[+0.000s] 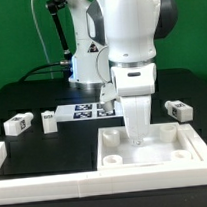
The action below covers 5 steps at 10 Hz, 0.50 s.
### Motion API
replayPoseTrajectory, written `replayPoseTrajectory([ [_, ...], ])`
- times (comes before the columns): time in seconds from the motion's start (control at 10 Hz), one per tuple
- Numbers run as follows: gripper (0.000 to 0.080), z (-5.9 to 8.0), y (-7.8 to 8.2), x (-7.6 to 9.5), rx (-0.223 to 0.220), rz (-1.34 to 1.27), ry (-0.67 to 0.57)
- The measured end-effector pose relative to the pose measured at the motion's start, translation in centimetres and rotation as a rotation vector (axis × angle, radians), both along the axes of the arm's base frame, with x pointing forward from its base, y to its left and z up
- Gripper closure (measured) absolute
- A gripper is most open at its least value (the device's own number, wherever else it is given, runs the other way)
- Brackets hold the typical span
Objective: Assemble square table
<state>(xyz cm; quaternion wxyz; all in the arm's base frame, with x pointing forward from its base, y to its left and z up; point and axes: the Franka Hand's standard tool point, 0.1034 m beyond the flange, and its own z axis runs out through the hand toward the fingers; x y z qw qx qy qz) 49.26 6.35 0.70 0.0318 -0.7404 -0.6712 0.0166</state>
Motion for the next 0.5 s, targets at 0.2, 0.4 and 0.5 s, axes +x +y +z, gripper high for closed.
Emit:
replayPoseTrajectory([
  [0.2,0.0151,0.0,0.0,0.0,0.0,0.0,0.0],
  [0.4,0.0151,1.5,1.0,-0.6,-0.009,-0.068,-0.011],
  [0.5,0.0151,2.7,1.7,-0.8,-0.018,-0.094,-0.009],
])
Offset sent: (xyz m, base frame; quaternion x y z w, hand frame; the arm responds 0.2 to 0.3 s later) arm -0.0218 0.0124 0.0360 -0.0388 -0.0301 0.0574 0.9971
